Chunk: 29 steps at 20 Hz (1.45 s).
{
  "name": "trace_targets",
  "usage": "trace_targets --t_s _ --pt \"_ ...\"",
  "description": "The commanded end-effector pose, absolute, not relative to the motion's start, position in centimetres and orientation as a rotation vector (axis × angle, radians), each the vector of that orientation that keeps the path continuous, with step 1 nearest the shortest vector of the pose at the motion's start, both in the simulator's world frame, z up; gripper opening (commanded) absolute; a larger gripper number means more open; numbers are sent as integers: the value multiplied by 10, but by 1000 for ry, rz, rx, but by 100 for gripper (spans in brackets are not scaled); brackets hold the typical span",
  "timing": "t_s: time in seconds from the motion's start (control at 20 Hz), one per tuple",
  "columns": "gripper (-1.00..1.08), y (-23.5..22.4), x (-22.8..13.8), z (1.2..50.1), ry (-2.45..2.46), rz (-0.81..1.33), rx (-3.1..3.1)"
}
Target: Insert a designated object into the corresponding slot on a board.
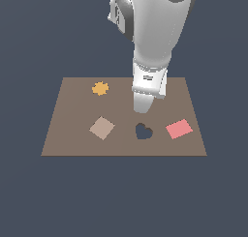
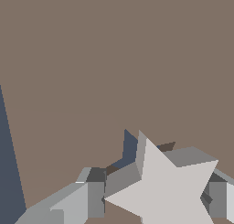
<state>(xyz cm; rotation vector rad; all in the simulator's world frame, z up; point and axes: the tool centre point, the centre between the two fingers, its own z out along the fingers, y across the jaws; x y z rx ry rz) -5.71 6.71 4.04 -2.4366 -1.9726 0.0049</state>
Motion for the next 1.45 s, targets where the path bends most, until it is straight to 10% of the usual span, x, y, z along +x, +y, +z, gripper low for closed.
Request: trace_targets --t_s 0.0,0.9,0.95,1.4 --pt "-100 67 -62 41 -2014 5 -2403" --pt "-100 67 -65 31 -2042 0 -2380" --pt "100 67 -65 31 -2042 0 -2380" --pt "100 67 -65 31 -2042 0 -2380"
